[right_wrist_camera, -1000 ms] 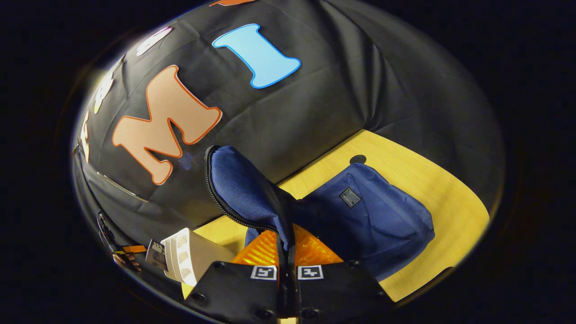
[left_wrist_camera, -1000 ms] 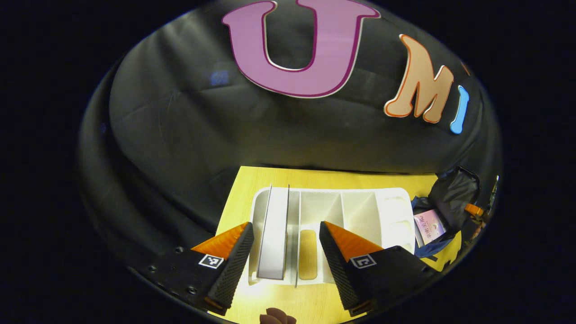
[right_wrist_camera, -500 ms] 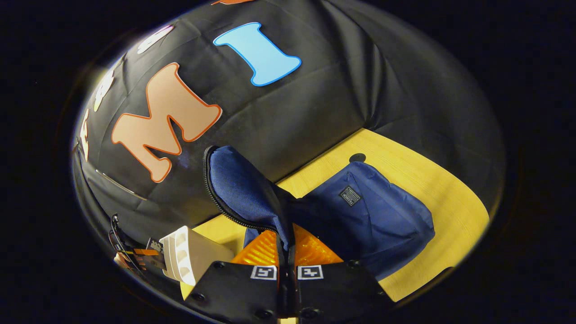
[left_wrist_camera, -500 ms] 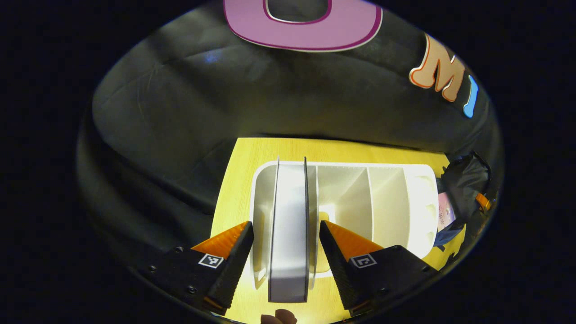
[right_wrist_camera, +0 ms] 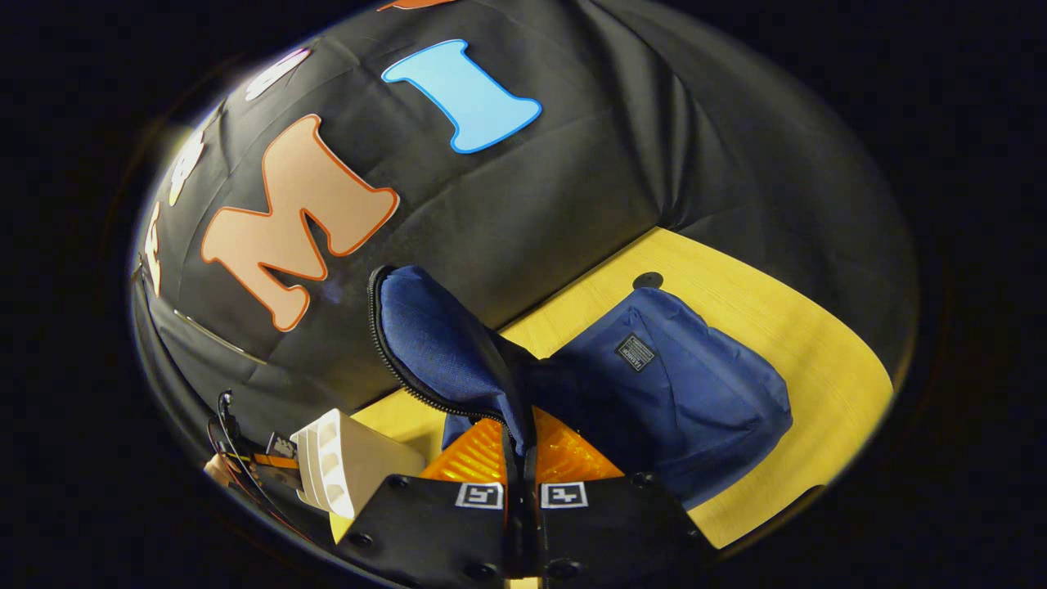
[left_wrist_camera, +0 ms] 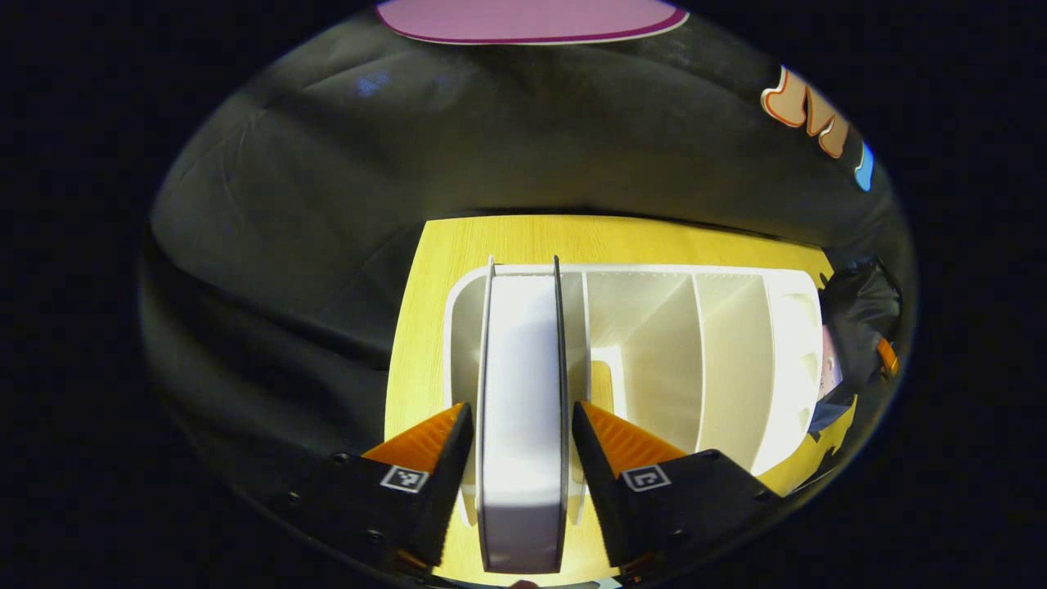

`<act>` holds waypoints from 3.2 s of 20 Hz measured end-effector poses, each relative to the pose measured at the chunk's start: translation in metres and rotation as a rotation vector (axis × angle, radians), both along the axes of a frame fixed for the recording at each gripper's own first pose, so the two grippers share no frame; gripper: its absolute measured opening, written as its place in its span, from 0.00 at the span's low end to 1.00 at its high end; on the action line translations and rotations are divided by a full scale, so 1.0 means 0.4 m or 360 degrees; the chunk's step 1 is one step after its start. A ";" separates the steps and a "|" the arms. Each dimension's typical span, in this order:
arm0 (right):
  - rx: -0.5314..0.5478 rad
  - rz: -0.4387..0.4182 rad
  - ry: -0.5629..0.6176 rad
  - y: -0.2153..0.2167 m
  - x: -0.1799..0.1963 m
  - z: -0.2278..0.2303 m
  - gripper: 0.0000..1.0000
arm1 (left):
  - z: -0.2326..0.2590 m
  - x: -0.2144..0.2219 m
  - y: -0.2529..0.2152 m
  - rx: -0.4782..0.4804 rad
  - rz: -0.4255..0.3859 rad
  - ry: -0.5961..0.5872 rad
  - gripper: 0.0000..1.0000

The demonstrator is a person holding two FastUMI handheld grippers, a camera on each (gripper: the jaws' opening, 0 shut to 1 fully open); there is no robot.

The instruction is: Open the schoolbag, grab two books from the bookshelf and put them into the schoolbag.

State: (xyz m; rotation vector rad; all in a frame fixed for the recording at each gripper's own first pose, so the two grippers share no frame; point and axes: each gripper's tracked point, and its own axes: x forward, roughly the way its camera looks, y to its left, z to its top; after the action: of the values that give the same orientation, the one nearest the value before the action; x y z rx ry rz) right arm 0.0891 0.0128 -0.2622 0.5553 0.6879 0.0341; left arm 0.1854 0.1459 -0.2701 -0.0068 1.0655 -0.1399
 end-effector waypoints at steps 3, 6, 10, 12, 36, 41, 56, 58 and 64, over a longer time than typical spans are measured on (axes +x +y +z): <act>0.0003 0.0000 0.0003 -0.002 0.000 -0.001 0.05 | 0.000 -0.009 0.012 0.0049 -0.0008 0.0055 0.47; 0.0004 -0.0002 0.0006 -0.004 0.003 -0.004 0.03 | -0.003 -0.016 0.012 0.0049 0.0003 0.0096 0.40; 0.0003 -0.0012 0.0011 -0.004 0.003 -0.004 0.03 | -0.006 -0.013 0.010 0.0053 0.0054 0.0104 0.38; -0.0008 -0.0004 0.0011 -0.003 0.004 -0.005 0.05 | -0.010 -0.013 0.011 0.0057 0.0060 0.0107 0.37; 0.0011 -0.0020 0.0015 -0.001 0.001 -0.006 0.03 | 0.182 -0.014 0.040 -0.0077 0.0172 -0.0106 0.39; 0.0017 -0.0024 0.0011 0.001 -0.001 -0.003 0.05 | 0.287 -0.018 0.048 -0.0123 0.0143 -0.0183 0.37; 0.0021 -0.0029 0.0009 -0.004 -0.001 0.003 0.02 | 0.486 -0.087 -0.077 -0.0696 0.0194 -0.0229 0.36; 0.0028 -0.0036 0.0007 -0.008 -0.001 0.007 0.03 | 0.494 -0.096 -0.095 -0.0747 0.0175 -0.0231 0.36; 0.0034 -0.0042 0.0015 -0.007 -0.002 0.010 0.05 | 0.527 -0.100 -0.174 -0.0992 0.0189 -0.0272 0.37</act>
State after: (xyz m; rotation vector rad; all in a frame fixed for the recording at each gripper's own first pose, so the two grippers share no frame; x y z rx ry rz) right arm 0.0883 0.0101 -0.2583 0.5854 0.6897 0.0142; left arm 0.1453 0.0762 -0.0592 -0.6089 0.8138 -0.3543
